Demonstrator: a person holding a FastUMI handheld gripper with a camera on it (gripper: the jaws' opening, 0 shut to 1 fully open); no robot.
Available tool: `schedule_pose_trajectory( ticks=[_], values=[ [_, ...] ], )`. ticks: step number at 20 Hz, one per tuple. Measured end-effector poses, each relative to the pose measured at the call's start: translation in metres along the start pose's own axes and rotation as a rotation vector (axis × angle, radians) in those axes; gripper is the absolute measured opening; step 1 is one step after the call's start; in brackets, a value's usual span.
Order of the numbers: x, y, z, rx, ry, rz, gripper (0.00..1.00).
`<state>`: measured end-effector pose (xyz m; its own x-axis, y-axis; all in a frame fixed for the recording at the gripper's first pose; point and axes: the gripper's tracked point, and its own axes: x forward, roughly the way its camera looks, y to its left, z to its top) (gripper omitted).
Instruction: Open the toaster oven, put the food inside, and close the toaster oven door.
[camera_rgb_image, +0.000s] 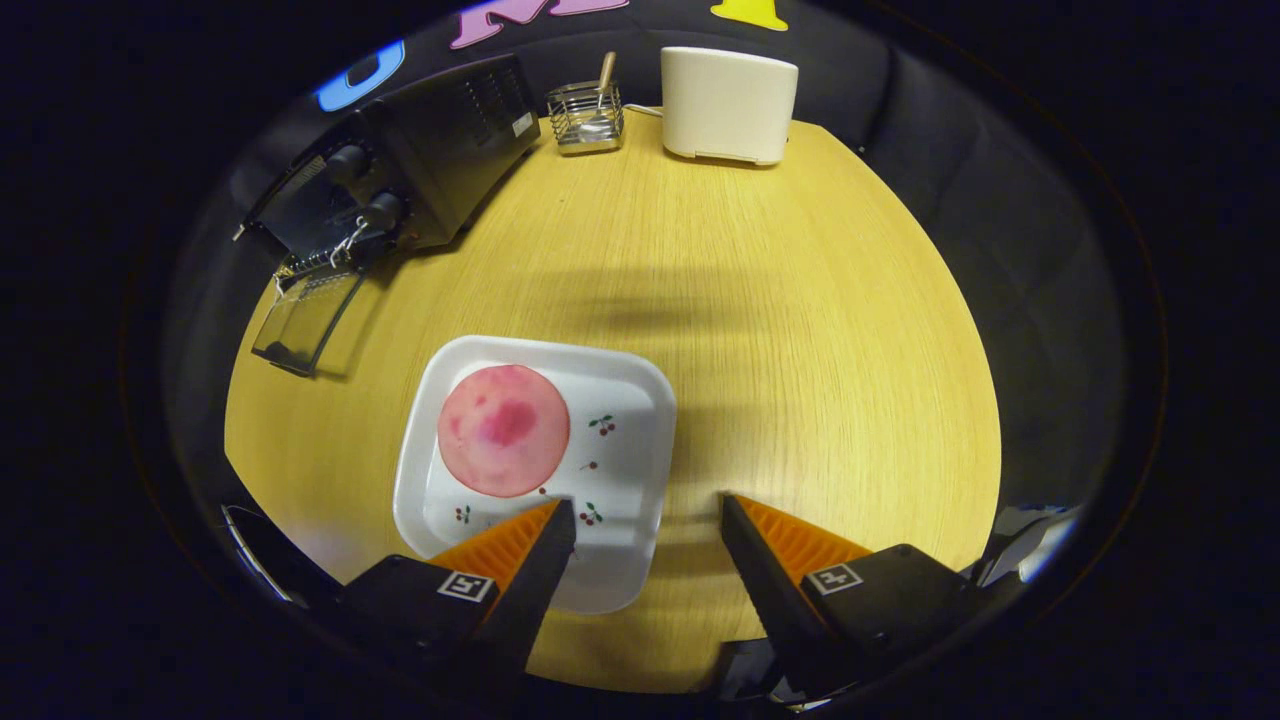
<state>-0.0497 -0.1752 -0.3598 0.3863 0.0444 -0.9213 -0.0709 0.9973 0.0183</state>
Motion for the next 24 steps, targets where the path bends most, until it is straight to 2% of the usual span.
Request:
schedule_pose_trajectory(
  ticks=[1,3,4,7,8,10,11,12,13,14,16,20,24],
  values=[
    [-0.001,0.001,0.0,0.004,0.007,0.002,0.95],
    [0.002,0.003,-0.001,0.036,0.018,0.008,0.75],
    [0.004,0.003,-0.001,0.05,0.02,0.009,0.56],
    [0.003,-0.003,0.0,0.075,0.035,0.014,0.47],
    [0.003,-0.005,-0.003,0.108,0.041,0.022,0.42],
    [0.003,-0.007,-0.002,0.156,0.05,0.037,0.23],
    [0.005,-0.009,-0.003,0.167,0.051,0.049,0.22],
    [0.004,-0.009,0.0,0.168,0.045,0.064,0.14],
    [0.003,-0.007,-0.004,0.169,0.049,0.088,0.14],
    [0.003,-0.007,-0.002,0.166,0.044,0.11,0.09],
    [0.004,-0.007,-0.001,0.198,0.04,0.15,0.05],
    [0.003,-0.007,-0.003,0.251,0.047,0.218,0.05],
    [-0.006,0.0,-0.015,0.411,0.061,0.302,0.05]
  ],
)
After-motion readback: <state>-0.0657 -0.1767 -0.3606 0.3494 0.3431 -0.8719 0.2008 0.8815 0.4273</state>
